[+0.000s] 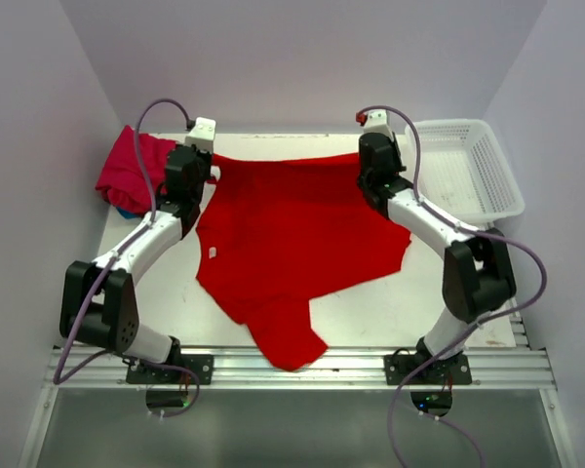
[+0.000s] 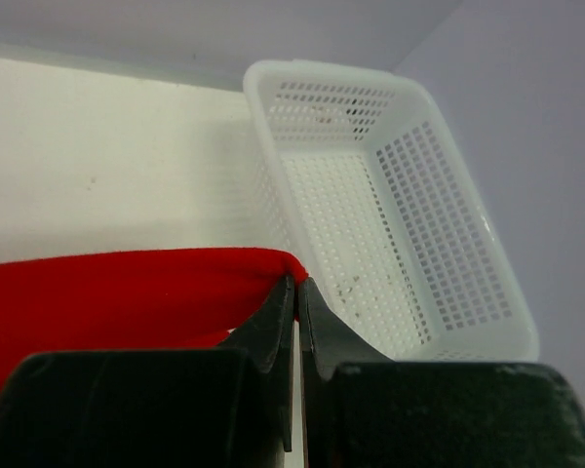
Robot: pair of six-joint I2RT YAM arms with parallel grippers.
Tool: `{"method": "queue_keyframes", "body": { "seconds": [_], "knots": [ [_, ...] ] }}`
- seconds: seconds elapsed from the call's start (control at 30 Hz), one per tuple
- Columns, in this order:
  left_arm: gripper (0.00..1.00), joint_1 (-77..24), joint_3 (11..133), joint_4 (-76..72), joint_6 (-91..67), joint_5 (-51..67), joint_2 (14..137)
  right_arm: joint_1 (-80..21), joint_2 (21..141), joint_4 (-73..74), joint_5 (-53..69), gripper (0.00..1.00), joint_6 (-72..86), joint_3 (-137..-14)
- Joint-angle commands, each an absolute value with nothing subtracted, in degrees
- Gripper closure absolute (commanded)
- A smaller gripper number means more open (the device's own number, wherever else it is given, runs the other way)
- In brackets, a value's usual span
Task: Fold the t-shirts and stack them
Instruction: Flatten out the tshirt
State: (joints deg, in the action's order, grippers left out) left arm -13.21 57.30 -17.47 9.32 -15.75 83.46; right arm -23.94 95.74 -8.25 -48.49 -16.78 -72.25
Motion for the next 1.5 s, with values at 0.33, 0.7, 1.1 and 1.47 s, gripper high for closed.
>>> {"method": "queue_keyframes", "body": {
  "seconds": [0.33,0.7,1.1,1.47],
  "knots": [
    [1.0,-11.78,69.52,-28.38,7.91,-13.63,99.4,-18.81,115.04,-14.15,-49.39,1.0,-13.8,-89.2],
    [1.0,-10.55,73.39,-30.85,7.56,-12.83,105.81,-16.79,124.53,-12.57,-48.43,1.0,-13.88,-100.8],
    [0.07,-8.44,92.1,-31.29,1.94,-21.87,123.13,-15.12,141.68,-11.42,-39.21,0.01,-8.8,-119.79],
    [0.0,-12.03,81.77,-34.9,0.62,-16.97,106.91,-16.52,118.67,-31.02,-36.12,0.01,-6.69,-92.42]
  ]
}}
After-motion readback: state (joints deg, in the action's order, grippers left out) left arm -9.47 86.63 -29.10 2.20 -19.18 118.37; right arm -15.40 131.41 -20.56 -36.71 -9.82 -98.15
